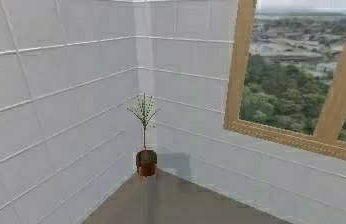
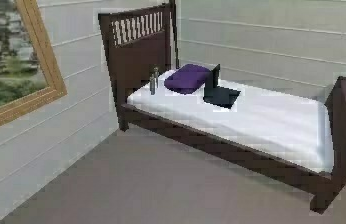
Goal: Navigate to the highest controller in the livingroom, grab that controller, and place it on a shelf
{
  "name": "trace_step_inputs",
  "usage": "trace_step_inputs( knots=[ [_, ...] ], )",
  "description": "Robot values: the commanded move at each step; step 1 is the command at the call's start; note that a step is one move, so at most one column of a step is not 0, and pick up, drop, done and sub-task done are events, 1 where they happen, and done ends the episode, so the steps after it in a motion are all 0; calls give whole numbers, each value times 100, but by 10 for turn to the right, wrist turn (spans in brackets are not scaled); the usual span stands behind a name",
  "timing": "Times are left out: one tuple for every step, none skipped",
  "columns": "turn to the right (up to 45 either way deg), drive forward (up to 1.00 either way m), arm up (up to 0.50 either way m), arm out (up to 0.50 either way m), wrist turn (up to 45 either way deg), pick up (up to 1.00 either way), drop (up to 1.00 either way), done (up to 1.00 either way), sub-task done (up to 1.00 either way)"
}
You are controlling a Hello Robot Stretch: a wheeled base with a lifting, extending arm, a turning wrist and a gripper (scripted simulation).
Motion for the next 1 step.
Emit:
trace_step_inputs(
  knots=[
    [450,0,0,0,0,0,0,0,0]
  ],
)
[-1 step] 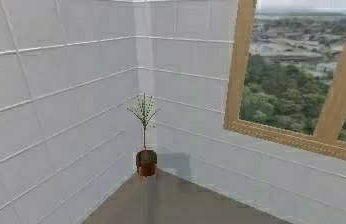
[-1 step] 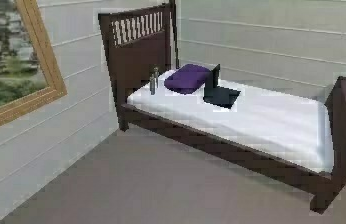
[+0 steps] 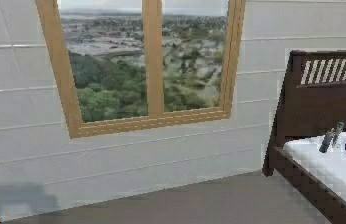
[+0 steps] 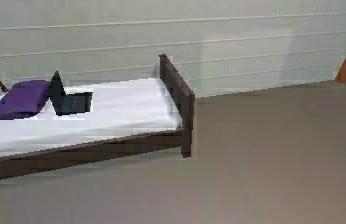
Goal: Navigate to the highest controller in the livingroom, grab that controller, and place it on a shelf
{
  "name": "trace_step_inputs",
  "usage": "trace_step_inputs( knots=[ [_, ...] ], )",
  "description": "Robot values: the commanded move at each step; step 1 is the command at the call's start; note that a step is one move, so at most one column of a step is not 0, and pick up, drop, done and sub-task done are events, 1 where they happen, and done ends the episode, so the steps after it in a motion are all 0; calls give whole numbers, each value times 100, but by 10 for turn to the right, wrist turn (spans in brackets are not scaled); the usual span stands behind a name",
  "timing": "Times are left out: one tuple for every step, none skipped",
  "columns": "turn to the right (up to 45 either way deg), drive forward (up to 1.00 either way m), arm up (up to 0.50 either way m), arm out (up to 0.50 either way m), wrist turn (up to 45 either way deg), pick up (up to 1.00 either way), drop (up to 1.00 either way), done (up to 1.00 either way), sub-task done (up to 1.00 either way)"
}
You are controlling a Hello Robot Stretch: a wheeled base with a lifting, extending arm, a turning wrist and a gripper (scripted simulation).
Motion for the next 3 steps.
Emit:
trace_step_inputs(
  knots=[
    [450,0,0,0,0,0,0,0,0],
    [450,0,0,0,0,0,0,0,0],
    [300,0,0,0,0,0,0,0,0]
  ],
)
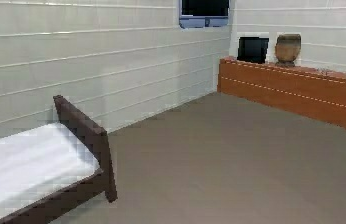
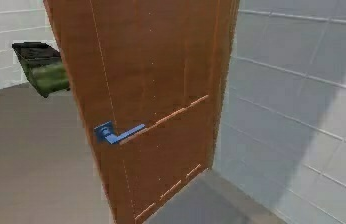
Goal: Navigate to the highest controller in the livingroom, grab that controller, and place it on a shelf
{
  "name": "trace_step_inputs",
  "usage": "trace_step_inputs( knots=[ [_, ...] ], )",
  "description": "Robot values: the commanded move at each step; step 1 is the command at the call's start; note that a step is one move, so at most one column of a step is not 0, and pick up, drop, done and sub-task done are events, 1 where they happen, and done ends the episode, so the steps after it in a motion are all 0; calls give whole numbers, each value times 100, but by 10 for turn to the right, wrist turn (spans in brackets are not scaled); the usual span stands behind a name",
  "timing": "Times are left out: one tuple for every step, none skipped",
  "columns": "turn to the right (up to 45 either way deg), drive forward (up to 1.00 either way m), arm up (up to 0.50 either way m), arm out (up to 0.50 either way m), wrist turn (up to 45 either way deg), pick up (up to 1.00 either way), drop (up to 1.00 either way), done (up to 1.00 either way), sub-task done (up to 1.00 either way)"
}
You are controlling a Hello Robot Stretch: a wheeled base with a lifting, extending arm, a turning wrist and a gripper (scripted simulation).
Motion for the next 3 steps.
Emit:
trace_step_inputs(
  knots=[
    [0,40,0,0,0,0,0,0,0],
    [450,0,0,0,0,0,0,0,0],
    [0,75,0,0,0,0,0,0,0]
  ],
)
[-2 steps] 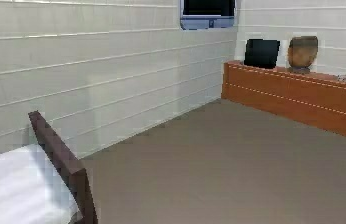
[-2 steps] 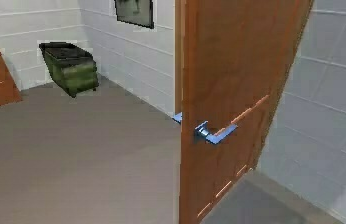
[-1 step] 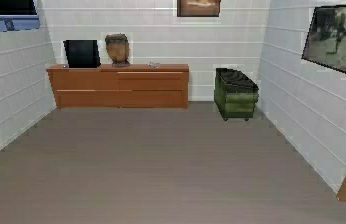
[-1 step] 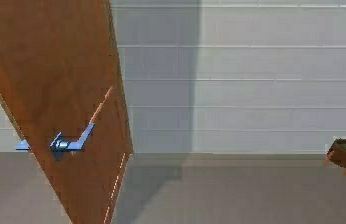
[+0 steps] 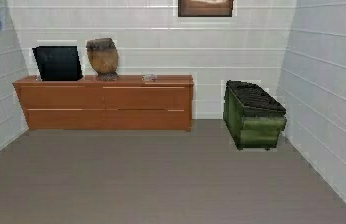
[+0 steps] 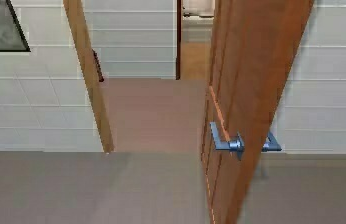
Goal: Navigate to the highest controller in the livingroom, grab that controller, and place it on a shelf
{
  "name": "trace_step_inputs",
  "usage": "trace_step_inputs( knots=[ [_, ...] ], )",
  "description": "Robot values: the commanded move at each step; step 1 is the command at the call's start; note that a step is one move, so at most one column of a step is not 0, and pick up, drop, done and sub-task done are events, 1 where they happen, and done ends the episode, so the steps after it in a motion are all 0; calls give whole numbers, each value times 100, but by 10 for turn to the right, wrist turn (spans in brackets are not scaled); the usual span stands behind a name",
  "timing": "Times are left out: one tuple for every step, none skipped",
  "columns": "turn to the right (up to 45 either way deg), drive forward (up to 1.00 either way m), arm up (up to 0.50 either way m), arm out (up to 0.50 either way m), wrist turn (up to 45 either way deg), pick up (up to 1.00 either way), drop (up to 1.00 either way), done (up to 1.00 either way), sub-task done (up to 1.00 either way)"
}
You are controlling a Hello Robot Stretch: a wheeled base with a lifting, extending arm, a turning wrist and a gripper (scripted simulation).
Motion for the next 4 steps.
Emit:
trace_step_inputs(
  knots=[
    [450,0,0,0,0,0,0,0,0],
    [210,0,0,0,0,0,0,0,0],
    [0,40,0,0,0,0,0,0,0],
    [60,0,0,0,0,0,0,0,0]
  ],
)
